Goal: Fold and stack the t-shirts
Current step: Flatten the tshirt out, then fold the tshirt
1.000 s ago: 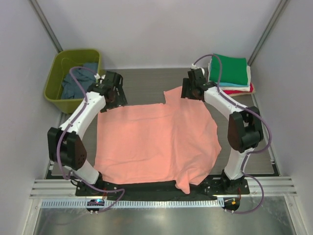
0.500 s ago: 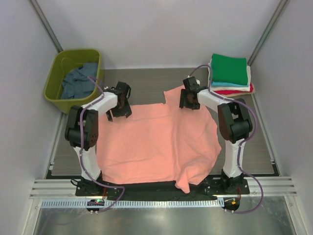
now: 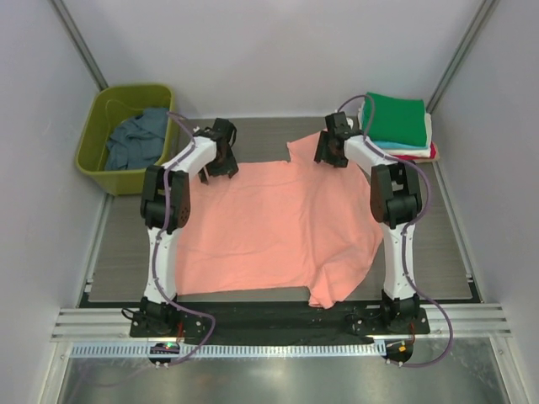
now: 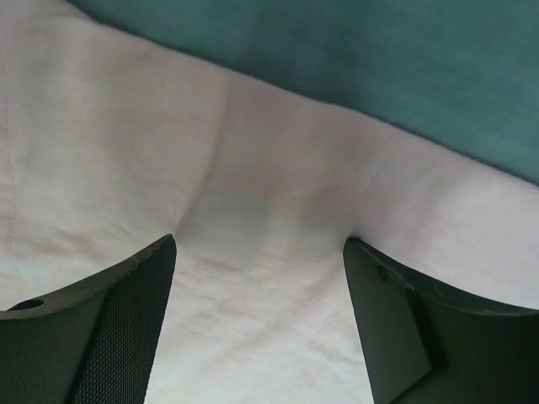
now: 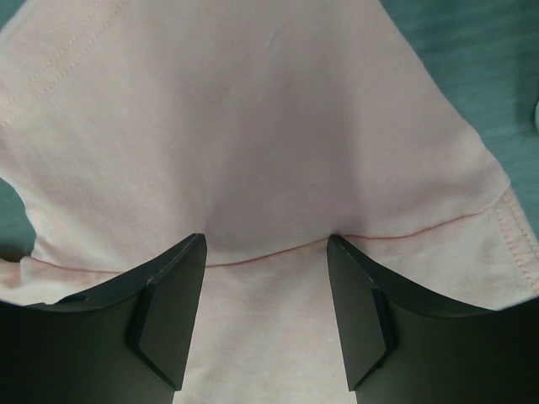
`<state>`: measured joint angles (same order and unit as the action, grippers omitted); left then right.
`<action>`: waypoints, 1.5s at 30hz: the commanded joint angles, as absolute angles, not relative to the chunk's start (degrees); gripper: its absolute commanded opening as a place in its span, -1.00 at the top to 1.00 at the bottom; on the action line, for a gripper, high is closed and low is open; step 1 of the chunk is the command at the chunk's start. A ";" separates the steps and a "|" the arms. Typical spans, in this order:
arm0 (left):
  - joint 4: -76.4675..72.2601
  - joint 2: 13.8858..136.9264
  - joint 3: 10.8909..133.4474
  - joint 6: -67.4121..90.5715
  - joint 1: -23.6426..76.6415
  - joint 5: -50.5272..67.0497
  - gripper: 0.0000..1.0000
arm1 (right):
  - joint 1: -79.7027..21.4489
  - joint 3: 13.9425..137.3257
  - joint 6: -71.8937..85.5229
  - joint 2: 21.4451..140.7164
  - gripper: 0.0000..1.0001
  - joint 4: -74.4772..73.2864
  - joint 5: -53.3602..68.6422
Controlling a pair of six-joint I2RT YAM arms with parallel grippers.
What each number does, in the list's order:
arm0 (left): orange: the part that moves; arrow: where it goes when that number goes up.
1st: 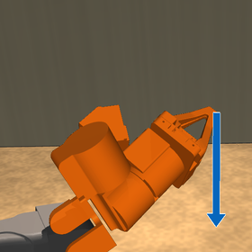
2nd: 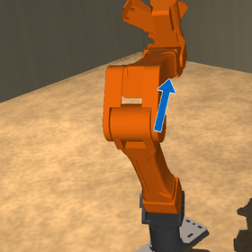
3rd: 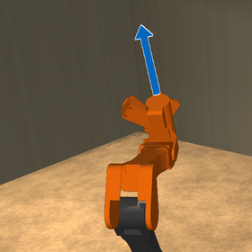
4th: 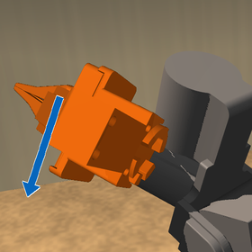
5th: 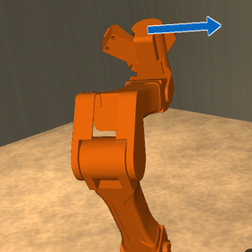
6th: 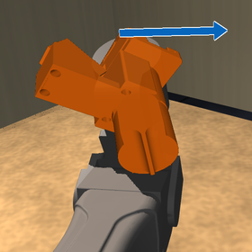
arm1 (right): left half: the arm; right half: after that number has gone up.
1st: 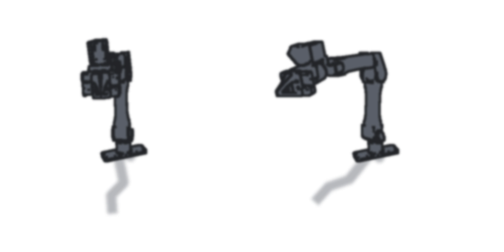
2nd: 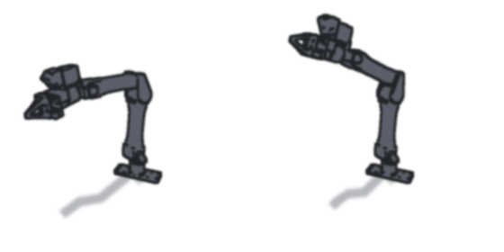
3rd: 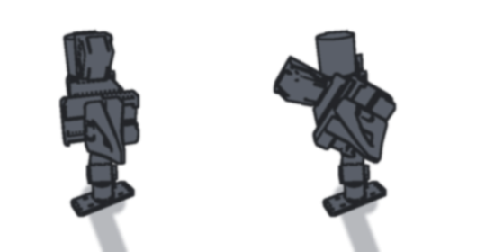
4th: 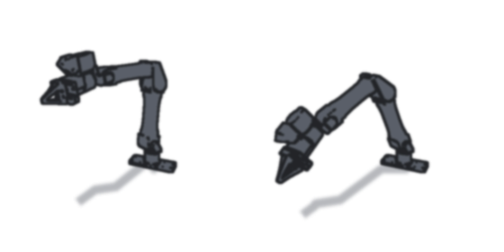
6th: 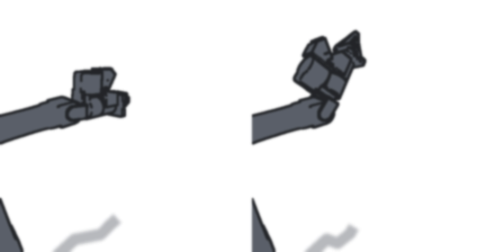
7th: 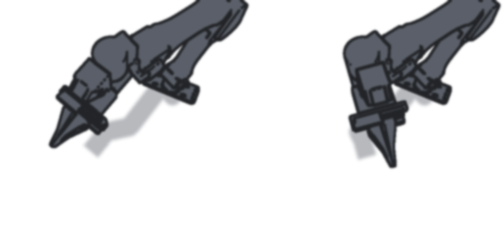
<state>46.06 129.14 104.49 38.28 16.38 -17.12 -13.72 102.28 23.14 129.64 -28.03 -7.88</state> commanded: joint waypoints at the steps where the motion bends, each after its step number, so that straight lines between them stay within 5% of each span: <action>1: 50.09 137.86 117.53 36.57 15.91 -18.63 -0.64 | -12.31 107.83 24.70 136.39 -0.31 -31.28 -6.07; 8: 59.42 154.15 151.60 34.28 12.93 -14.25 -0.64 | -10.90 126.26 26.02 145.44 -0.33 -33.66 -2.20; 18: 52.21 133.37 138.88 32.96 12.04 -9.31 -0.69 | -10.99 131.49 26.63 141.87 -0.45 -34.45 3.78; 25: 50.36 110.18 113.53 33.66 14.68 -13.79 -0.68 | -12.48 126.48 24.44 130.72 -0.61 -34.28 5.63; 31: 50.45 89.24 84.41 37.60 18.45 -23.62 -0.64 | -15.29 105.25 24.35 114.90 -0.60 -31.04 -5.78; 38: 44.06 62.34 52.86 51.49 18.63 -20.22 -0.53 | -17.31 60.73 32.59 87.57 -0.59 -15.57 -13.80; 45: 45.27 52.56 36.33 59.49 18.46 -24.17 -0.53 | -20.21 44.66 38.06 72.61 -0.54 -14.15 -9.23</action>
<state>48.84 54.00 40.21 52.95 18.72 -21.39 -18.24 46.26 34.79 77.10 -18.79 -9.80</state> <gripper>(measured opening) 0.765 0.774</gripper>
